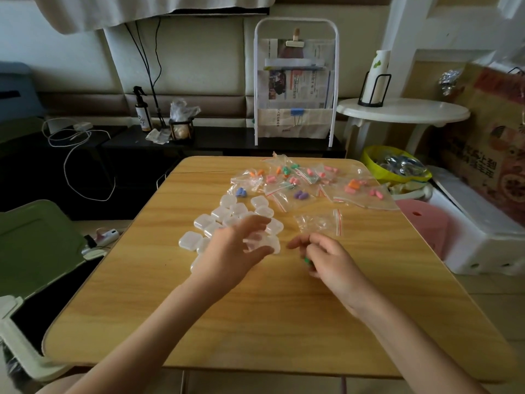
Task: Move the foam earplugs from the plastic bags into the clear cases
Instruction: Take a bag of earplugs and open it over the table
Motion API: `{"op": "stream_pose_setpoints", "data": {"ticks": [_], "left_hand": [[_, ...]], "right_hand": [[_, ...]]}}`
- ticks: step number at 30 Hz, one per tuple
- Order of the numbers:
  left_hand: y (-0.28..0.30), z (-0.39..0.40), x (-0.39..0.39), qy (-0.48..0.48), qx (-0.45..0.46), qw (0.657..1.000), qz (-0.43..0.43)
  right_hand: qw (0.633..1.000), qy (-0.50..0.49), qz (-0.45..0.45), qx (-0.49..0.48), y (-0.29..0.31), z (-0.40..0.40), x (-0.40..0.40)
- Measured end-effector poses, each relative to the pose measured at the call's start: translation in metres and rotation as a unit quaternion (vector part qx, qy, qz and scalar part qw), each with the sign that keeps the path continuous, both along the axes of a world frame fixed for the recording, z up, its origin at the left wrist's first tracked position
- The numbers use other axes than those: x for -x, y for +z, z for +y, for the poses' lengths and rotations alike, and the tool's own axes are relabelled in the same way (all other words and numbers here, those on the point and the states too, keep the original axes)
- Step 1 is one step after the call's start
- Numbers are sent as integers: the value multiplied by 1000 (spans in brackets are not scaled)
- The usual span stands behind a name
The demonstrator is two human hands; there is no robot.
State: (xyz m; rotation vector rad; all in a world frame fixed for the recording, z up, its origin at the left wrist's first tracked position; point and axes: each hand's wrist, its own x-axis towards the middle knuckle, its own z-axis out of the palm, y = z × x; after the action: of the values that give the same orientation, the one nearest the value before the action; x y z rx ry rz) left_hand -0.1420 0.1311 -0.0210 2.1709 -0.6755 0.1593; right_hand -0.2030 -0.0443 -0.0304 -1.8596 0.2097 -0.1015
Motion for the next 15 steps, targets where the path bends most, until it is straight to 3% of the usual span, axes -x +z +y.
{"op": "stream_pose_setpoints", "data": {"ticks": [2,3,10,15], "left_hand": [[7,-3,5,5,119,988,99],[8,-4,6,9,136,984,111],[8,-13,15,-49,75,996,-3],[12,-15,13,-114,169,961,187]], "right_hand": [[999,11,11,-45,5,2,1],[998,13,17,-56,6,4,1],[998,54,-23,4,9,12,4],[994,25,-14,-108,5,10,1]]}}
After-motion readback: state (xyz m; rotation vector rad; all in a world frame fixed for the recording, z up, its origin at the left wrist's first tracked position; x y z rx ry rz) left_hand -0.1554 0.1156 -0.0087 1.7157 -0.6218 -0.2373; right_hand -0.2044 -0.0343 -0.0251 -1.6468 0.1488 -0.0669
